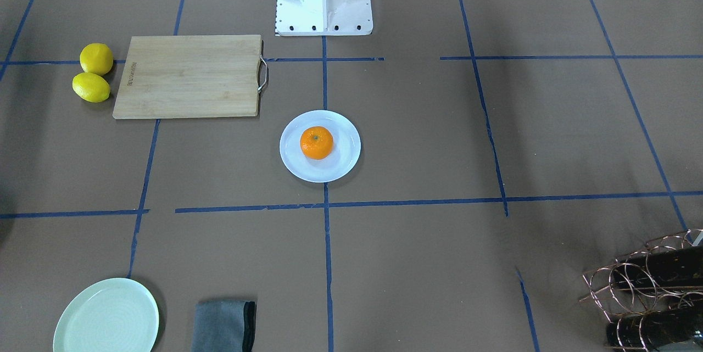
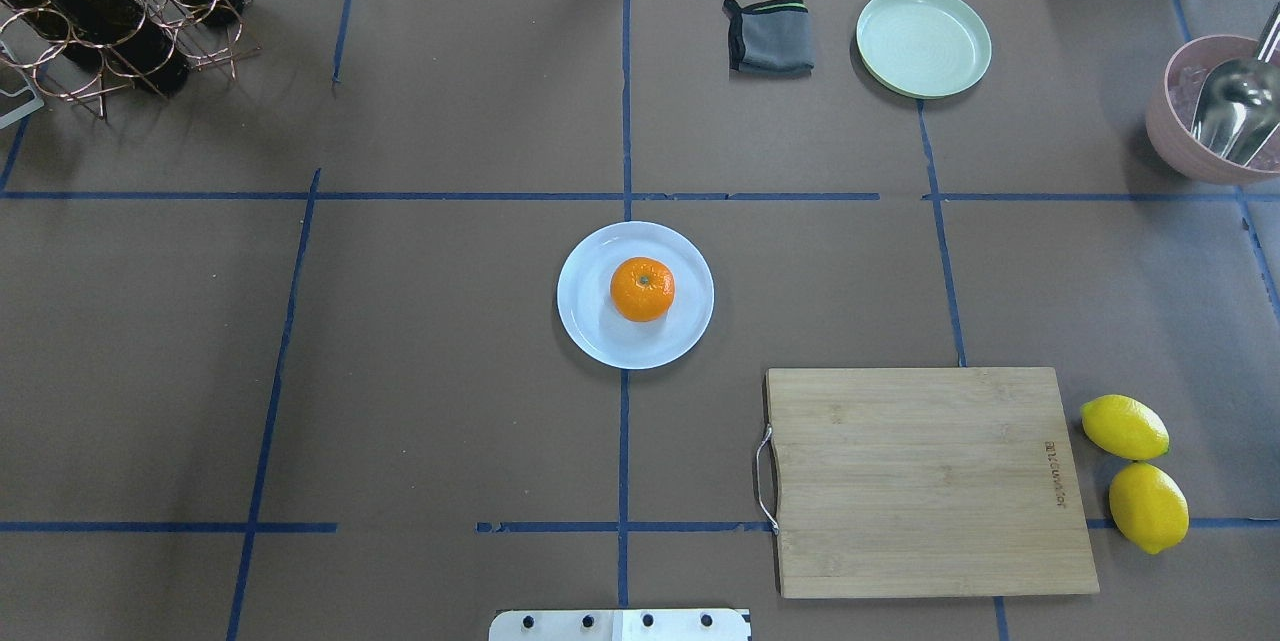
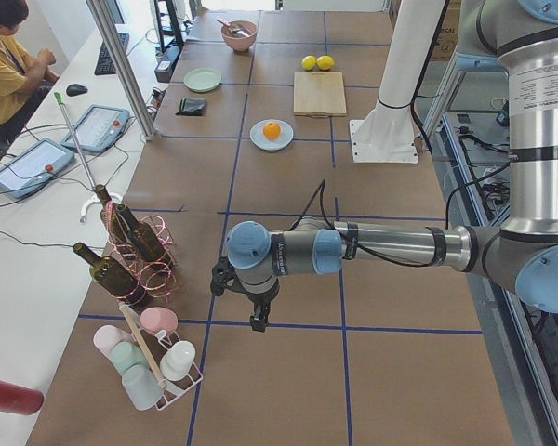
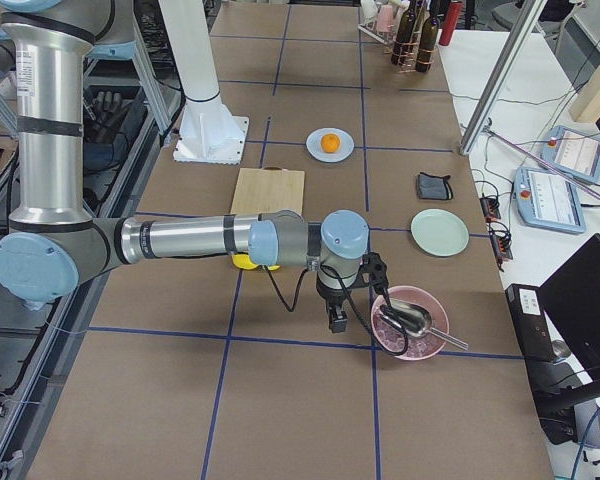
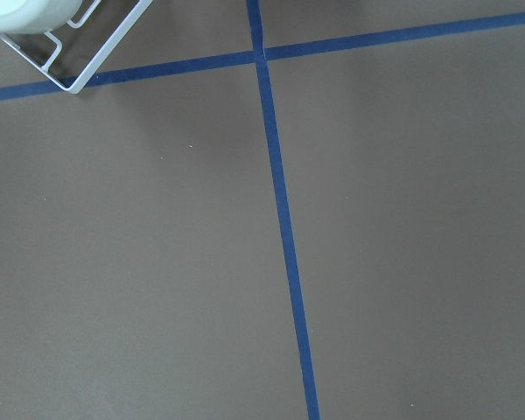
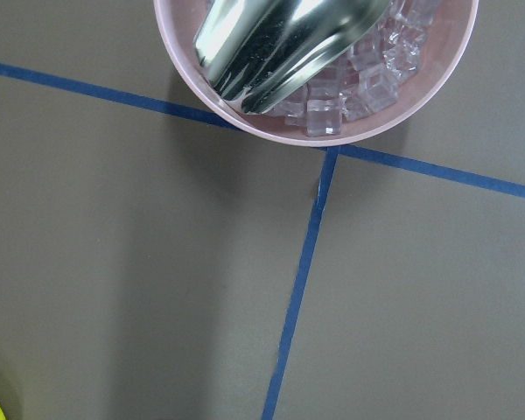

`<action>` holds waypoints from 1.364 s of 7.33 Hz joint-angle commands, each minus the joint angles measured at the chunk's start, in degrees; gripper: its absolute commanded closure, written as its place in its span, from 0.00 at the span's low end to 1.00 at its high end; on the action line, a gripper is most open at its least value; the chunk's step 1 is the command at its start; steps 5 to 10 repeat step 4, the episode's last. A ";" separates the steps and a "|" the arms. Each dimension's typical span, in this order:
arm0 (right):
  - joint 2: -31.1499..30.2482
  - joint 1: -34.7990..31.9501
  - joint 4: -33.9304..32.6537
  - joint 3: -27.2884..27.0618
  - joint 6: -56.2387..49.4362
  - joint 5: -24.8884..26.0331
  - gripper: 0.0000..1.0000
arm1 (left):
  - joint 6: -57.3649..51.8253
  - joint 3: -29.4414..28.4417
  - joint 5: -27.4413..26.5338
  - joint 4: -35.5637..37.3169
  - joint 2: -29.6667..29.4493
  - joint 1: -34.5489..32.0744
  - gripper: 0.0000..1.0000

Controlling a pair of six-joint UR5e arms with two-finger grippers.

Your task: Pick orange to plate

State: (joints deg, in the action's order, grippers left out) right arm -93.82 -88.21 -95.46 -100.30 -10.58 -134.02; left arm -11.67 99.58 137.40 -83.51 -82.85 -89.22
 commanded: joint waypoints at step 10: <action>0.30 -0.03 -0.08 0.19 0.30 1.13 0.00 | -0.02 -0.08 -0.12 0.54 -1.17 0.10 0.00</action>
